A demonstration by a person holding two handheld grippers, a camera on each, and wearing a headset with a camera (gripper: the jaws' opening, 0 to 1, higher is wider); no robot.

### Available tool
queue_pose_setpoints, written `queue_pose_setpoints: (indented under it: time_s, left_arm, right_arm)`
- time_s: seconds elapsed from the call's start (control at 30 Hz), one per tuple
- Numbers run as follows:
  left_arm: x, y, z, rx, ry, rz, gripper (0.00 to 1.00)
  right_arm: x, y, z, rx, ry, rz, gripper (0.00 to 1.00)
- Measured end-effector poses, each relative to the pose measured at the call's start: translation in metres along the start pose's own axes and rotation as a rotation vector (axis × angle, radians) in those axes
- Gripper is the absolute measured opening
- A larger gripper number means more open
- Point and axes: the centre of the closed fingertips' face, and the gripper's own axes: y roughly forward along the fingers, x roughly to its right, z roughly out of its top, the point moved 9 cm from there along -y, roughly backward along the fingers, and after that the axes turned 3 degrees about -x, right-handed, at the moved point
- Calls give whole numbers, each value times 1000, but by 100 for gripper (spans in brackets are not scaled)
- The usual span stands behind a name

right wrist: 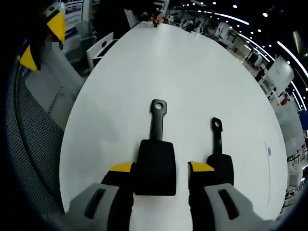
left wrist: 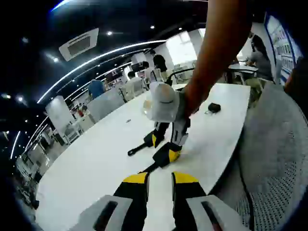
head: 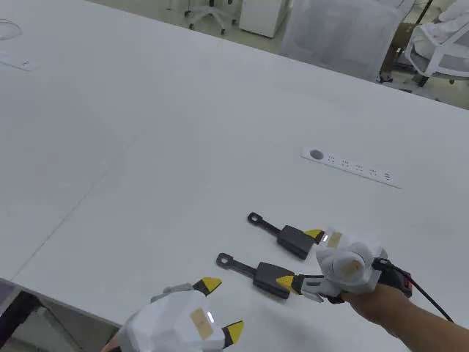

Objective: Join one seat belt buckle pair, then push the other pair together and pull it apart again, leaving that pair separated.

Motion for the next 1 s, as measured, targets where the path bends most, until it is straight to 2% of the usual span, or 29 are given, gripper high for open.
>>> queue_pose_setpoints:
  time_s: [0.03,0.07,0.13,0.17,0.23,0.27,0.33,0.37,0.4,0.47,0.5,0.6,0.63,0.77,0.87,0.93,1.0]
  left_arm:
    - [-1,0,3,6,-13,12,100]
    - [-3,-1,7,4,0,12,100]
    - [-9,-3,16,-14,64,38,100]
    - [-9,-3,18,-9,59,37,100]
    - [-13,-4,29,-5,54,29,100]
    - [-15,-5,35,-9,87,33,100]
    - [-18,-6,40,-10,112,37,100]
    - [-17,-4,40,-13,93,34,100]
    - [-14,-3,37,-19,79,22,100]
    - [-5,3,25,-55,115,13,100]
    - [0,6,16,-65,114,8,100]
    - [11,11,-5,-68,66,-2,100]
    - [15,12,-13,-73,49,-5,100]
    - [25,13,-31,-76,48,-8,100]
    - [28,13,-43,-74,-12,2,100]
    - [30,12,-47,-55,-40,5,100]
    - [31,11,-49,-57,-46,8,100]
  right_arm:
    - [-2,1,-4,3,4,4,97]
    - [-3,4,-7,5,11,7,97]
    - [-8,10,-9,20,42,25,97]
    - [-12,15,-9,39,54,40,98]
    - [-17,22,-5,38,60,59,98]
    - [-19,25,-3,38,62,64,98]
    - [-22,29,-1,52,61,74,98]
    - [-26,32,0,58,63,75,98]
    - [-28,34,1,58,64,77,97]
    - [-36,38,-3,49,58,83,97]
    - [-41,41,-6,30,52,78,97]
    - [-51,46,-11,20,51,76,97]
    - [-56,47,-14,-1,51,76,97]
    - [-67,52,-19,-37,30,96,97]
    - [-70,54,-21,-51,32,97,97]
    - [-72,57,-20,-59,29,101,97]
    - [-74,58,-20,-77,19,103,97]
